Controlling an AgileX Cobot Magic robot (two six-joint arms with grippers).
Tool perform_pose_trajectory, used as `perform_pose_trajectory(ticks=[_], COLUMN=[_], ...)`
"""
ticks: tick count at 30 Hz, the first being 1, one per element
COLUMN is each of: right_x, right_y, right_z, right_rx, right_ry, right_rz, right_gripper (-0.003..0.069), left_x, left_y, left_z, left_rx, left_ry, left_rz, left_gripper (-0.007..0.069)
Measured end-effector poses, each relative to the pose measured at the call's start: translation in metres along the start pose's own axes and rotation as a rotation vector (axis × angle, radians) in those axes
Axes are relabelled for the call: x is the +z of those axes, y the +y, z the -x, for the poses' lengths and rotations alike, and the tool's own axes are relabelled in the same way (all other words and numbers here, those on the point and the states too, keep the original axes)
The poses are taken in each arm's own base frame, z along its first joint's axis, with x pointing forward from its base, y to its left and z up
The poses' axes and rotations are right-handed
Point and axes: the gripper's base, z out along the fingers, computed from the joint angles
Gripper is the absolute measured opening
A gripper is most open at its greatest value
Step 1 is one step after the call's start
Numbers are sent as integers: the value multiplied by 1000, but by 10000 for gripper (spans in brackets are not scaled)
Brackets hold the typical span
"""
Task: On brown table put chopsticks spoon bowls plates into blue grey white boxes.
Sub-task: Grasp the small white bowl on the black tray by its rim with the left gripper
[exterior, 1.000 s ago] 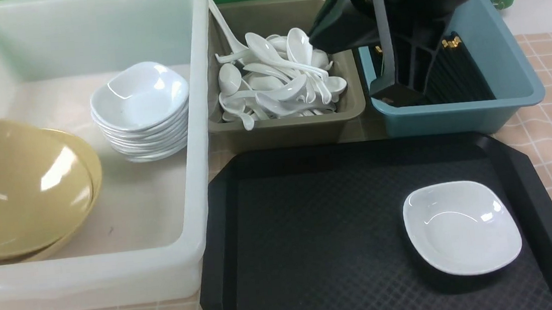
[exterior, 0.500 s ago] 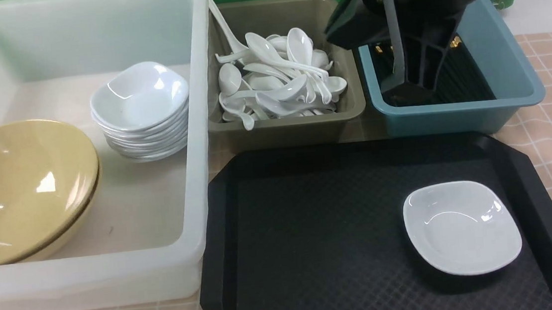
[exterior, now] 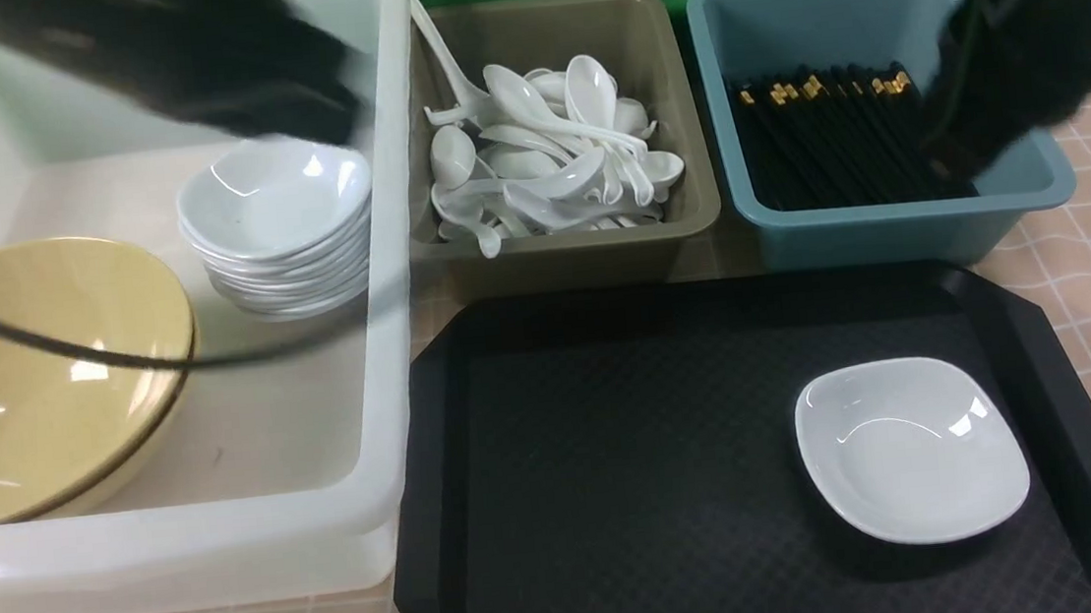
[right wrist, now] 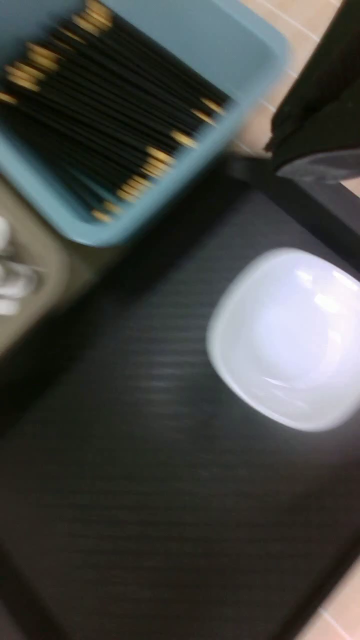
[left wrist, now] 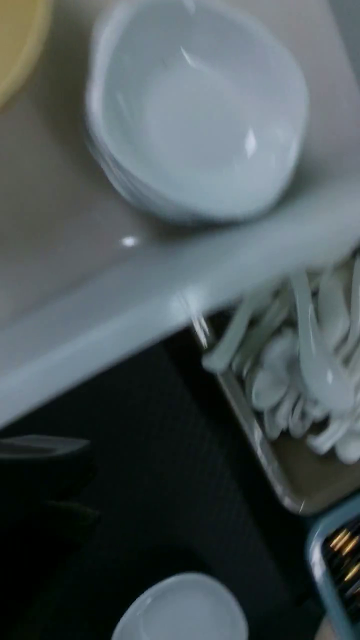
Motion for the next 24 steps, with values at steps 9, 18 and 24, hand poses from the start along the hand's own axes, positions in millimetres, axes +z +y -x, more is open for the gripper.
perform_pose_trajectory(ticks=[9,18,24], right_x=[-19,-37,-37], right_y=[14,14,14], right_z=[-74,-89,-87], right_rx=[89,81,33], right_ry=[35,-18,-43], right_rz=[8,-2,-6], right_gripper=[38,38,38], left_x=[164,226,253], left_y=[-90,-116,-114], left_z=[-5,-20,-19], left_rx=[219,91,-7], left_ry=[172,166,72], left_rz=[-144,-241,-228], left_gripper=[56,423,553])
